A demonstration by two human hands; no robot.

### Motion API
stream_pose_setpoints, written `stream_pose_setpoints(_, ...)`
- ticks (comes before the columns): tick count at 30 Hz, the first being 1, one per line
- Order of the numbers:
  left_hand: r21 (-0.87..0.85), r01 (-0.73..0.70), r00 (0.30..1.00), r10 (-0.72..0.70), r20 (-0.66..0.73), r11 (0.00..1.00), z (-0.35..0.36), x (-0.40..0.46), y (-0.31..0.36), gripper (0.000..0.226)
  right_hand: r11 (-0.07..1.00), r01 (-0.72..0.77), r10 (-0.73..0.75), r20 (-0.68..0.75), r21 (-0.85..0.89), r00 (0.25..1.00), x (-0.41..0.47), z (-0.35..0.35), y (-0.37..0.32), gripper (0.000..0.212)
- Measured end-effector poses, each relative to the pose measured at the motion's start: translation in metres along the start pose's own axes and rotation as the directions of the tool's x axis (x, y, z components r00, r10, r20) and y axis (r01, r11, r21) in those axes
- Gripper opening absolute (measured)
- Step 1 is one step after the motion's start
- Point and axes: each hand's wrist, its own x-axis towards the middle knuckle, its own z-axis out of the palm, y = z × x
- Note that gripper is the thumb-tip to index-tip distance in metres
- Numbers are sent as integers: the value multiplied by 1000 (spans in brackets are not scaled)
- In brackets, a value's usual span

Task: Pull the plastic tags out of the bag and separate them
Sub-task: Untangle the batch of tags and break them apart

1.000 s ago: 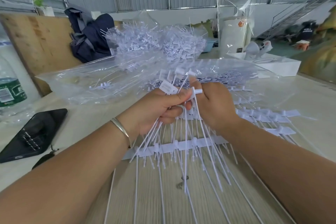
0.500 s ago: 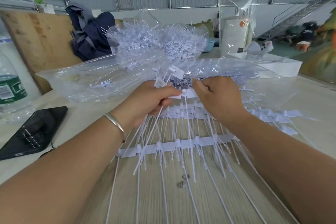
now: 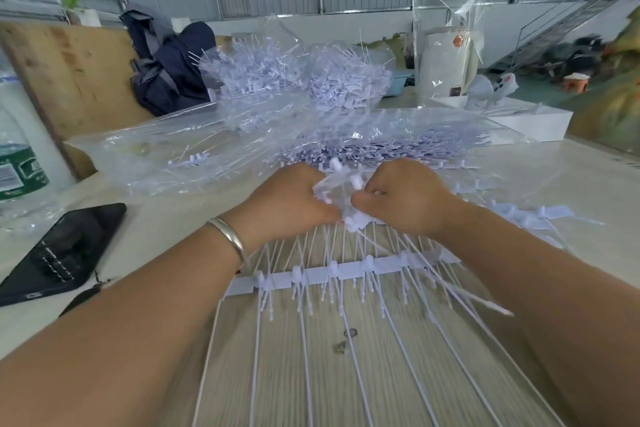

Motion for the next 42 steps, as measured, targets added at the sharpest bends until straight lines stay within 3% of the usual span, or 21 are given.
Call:
stream_pose_setpoints(2,171,63,989,-38,-144,983,0,2,-8,22,999,3,-4,-24,-40,1000,-1,0,-1,56)
stream_pose_setpoints(3,132,106,976,-78,-202,986,-3,3,-13,20,999,3,-5,-62,-39,998,-2,-1,-1,54)
stream_pose_setpoints(5,-121,142,950,-170,-262,982,-7,5,-20,18,1000,-17,15,-176,-5,984,-2,-2,-1,53)
stream_pose_setpoints(7,-395,121,953,-218,-211,911,-9,5,-17,18,998,-53,60,-270,35,961,-2,-2,-1,55)
stream_pose_setpoints(9,-495,104,973,-192,-130,863,-4,4,-11,21,994,-68,93,-302,90,949,-2,0,0,59)
stream_pose_setpoints(13,-468,71,983,-142,-117,881,3,1,-6,26,980,-53,107,-285,190,953,-4,4,0,55)
stream_pose_setpoints(16,-436,58,990,-108,-91,898,4,0,-3,12,982,-60,107,-269,177,957,-5,6,-3,50)
stream_pose_setpoints(19,-447,134,982,-179,-60,885,4,-2,-1,31,982,-78,121,-255,171,959,-4,7,-4,45)
stream_pose_setpoints(23,-480,303,953,-260,156,823,1,-5,0,41,982,-103,134,-202,156,970,-4,9,-3,45)
stream_pose_setpoints(27,-570,364,930,-257,263,737,0,-1,1,56,992,-121,125,-165,31,978,-1,16,-1,44)
stream_pose_setpoints(30,-651,355,934,-232,271,671,0,-1,4,56,991,-122,110,-209,-45,972,0,20,-1,46)
stream_pose_setpoints(35,-672,250,968,-176,178,697,1,-5,7,30,996,-86,94,-352,40,931,1,17,1,46)
stream_pose_setpoints(42,-717,272,962,-195,191,642,3,-3,5,43,974,44,28,-314,222,949,-2,15,-7,37)
